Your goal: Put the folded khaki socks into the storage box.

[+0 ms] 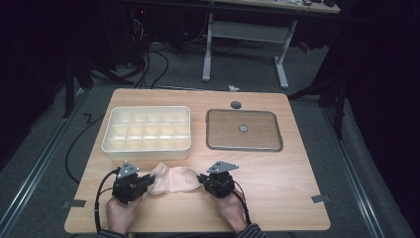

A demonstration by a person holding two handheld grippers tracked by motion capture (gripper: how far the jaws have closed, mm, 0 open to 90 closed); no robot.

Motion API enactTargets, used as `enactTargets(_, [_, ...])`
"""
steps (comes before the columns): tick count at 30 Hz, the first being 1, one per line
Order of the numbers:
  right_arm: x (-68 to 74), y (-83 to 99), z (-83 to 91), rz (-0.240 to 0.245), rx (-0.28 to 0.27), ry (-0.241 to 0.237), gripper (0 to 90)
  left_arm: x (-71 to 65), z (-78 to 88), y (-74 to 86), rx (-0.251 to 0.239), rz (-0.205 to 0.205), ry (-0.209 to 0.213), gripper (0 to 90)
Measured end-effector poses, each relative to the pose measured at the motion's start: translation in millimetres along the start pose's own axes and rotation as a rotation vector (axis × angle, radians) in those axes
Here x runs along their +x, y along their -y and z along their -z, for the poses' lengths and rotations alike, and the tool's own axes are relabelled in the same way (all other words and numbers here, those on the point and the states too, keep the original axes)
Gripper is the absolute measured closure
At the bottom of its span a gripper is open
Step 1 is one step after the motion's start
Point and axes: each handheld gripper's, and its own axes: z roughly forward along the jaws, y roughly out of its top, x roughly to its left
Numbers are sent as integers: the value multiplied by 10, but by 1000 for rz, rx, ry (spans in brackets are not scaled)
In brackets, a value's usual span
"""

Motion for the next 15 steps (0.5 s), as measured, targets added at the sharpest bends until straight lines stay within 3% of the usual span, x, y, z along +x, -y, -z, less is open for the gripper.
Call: enactTargets(15, [-244, 110, 270, -47, -17, 61, 870, -232, -225, -138, -1, -24, 46, 811])
